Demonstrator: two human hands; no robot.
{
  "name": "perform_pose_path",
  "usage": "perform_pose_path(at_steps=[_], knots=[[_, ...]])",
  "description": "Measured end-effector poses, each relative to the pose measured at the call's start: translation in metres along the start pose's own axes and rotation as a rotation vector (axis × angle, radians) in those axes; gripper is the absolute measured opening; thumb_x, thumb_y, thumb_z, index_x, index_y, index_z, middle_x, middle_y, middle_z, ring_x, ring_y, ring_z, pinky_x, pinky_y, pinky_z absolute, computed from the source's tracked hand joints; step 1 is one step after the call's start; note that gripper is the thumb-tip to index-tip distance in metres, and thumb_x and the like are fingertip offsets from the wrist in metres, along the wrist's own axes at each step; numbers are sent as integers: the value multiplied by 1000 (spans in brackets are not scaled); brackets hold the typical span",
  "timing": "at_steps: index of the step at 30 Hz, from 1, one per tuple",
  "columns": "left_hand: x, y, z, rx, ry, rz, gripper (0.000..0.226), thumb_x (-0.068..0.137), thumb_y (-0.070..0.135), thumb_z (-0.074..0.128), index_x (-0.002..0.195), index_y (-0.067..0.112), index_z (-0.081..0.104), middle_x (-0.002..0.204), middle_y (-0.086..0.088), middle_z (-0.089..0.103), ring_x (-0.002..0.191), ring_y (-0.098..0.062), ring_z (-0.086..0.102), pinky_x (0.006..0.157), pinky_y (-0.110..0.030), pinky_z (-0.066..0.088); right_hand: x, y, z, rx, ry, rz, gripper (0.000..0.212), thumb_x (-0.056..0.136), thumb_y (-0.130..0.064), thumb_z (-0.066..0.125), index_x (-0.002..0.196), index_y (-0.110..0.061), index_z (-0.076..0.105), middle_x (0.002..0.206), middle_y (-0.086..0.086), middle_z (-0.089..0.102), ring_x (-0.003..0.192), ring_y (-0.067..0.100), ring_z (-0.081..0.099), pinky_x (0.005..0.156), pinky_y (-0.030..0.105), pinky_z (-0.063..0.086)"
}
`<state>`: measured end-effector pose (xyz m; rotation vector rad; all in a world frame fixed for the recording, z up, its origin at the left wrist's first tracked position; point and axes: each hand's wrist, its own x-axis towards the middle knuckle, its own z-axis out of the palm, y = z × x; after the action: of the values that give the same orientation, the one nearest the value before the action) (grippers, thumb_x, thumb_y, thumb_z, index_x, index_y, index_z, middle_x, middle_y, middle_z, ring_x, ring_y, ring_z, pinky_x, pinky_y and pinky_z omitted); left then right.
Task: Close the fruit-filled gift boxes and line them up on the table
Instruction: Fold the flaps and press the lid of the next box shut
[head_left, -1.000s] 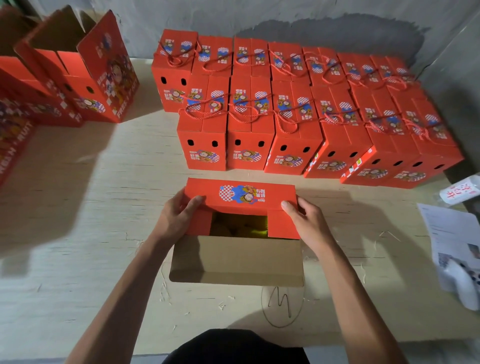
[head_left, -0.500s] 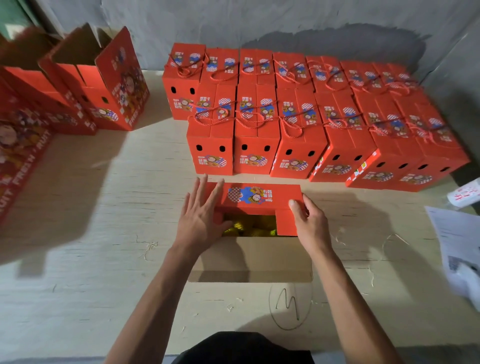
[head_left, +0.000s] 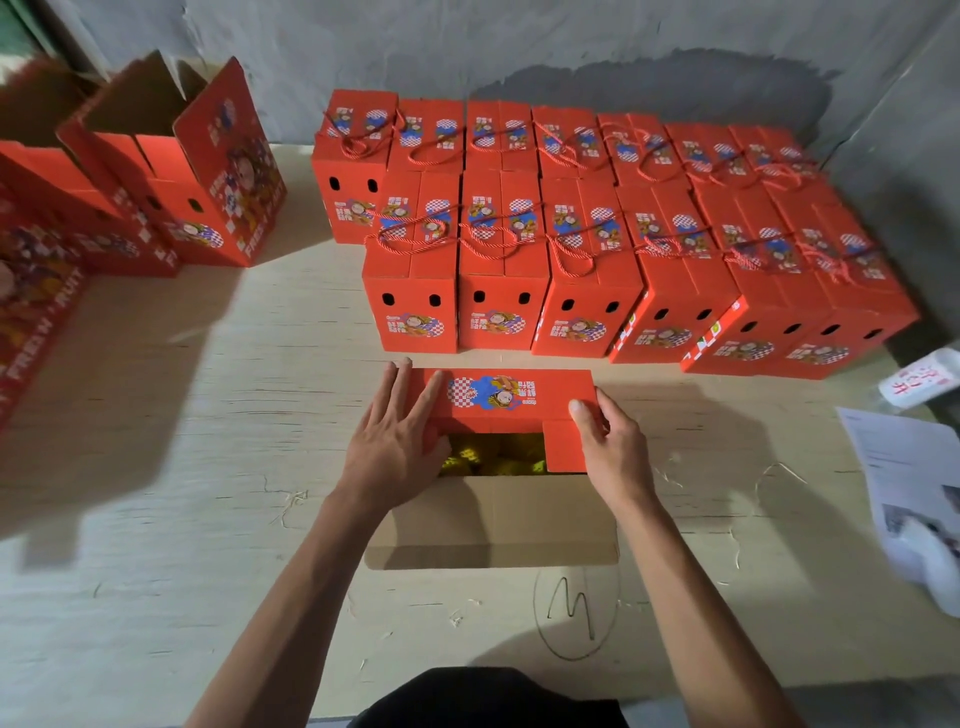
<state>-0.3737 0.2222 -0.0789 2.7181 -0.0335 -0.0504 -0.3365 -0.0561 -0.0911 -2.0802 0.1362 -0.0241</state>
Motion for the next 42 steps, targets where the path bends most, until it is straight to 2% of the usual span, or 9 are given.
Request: perform_pose_path(at_steps=[3, 9, 19, 24, 27, 32, 36, 40, 42], knots=[[-1, 3, 0, 10, 41, 0, 73, 104, 53, 41, 164, 32, 5, 172, -10, -3, 158, -28, -10, 124, -50, 21, 0, 0, 0, -2, -6, 6, 44, 104, -51, 51, 143, -31, 58, 120, -14, 70, 104, -3, 65, 72, 0, 47], [-2, 5, -1, -58, 54, -20, 70, 100, 59, 28, 164, 33, 14, 172, -6, 2, 158, -25, -7, 116, -55, 37, 9, 4, 4, -163, -99, 159, 55, 102, -66, 34, 125, -23, 60, 99, -4, 69, 83, 6, 64, 59, 22, 44], [13, 4, 5, -111, 170, -66, 59, 104, 51, 48, 158, 31, 35, 170, -4, 21, 159, -22, 8, 101, -54, 51, 31, -8, 8, -187, -46, 101, 51, 101, -68, 36, 101, -25, 64, 79, -7, 65, 70, 9, 63, 55, 25, 40], [4, 1, 4, -359, 313, 33, 43, 101, 37, 63, 137, 15, 62, 151, -1, 53, 147, -20, 40, 113, -49, 45, 18, -4, 3, -27, -21, 134, 47, 95, -70, 51, 101, -27, 69, 80, -8, 70, 71, 3, 65, 54, 21, 47], [-10, -8, 2, -455, 340, 127, 33, 96, 30, 71, 125, 16, 67, 139, 10, 60, 135, -10, 50, 111, -38, 45, 0, 4, -3, 121, -22, 153, 42, 90, -68, 62, 109, -32, 71, 91, -19, 74, 80, -5, 68, 57, 7, 45], [-40, -23, 13, -441, 422, 148, 17, 101, 11, 62, 114, 11, 74, 135, 9, 65, 137, -11, 52, 113, -39, 44, -18, 6, -5, 246, 34, 32, 38, 95, -41, 73, 130, -35, 59, 114, -23, 71, 102, -6, 67, 77, 11, 53], [-52, -35, 11, -499, 345, 193, 26, 105, 8, 53, 123, 12, 72, 139, 9, 64, 141, -14, 50, 116, -38, 42, -25, 16, -10, 213, 24, -153, 12, 99, -16, 67, 107, -25, 67, 122, -7, 66, 112, 17, 66, 91, 27, 54], [-54, -46, 0, -532, 216, 251, 39, 105, 6, 39, 126, 14, 71, 144, 9, 61, 145, -19, 45, 119, -40, 37, -28, 27, -23, 216, -110, -205, 28, 107, -6, 50, 117, -20, 73, 143, -21, 58, 138, 2, 49, 103, 9, 40], [-55, -49, -5, -506, 199, 274, 43, 104, 2, 38, 127, 17, 72, 144, 10, 61, 145, -18, 45, 119, -38, 37, -27, 34, -32, 265, -197, -182, 43, 107, 1, 41, 124, -23, 73, 150, -17, 54, 145, 2, 41, 113, 13, 34]])
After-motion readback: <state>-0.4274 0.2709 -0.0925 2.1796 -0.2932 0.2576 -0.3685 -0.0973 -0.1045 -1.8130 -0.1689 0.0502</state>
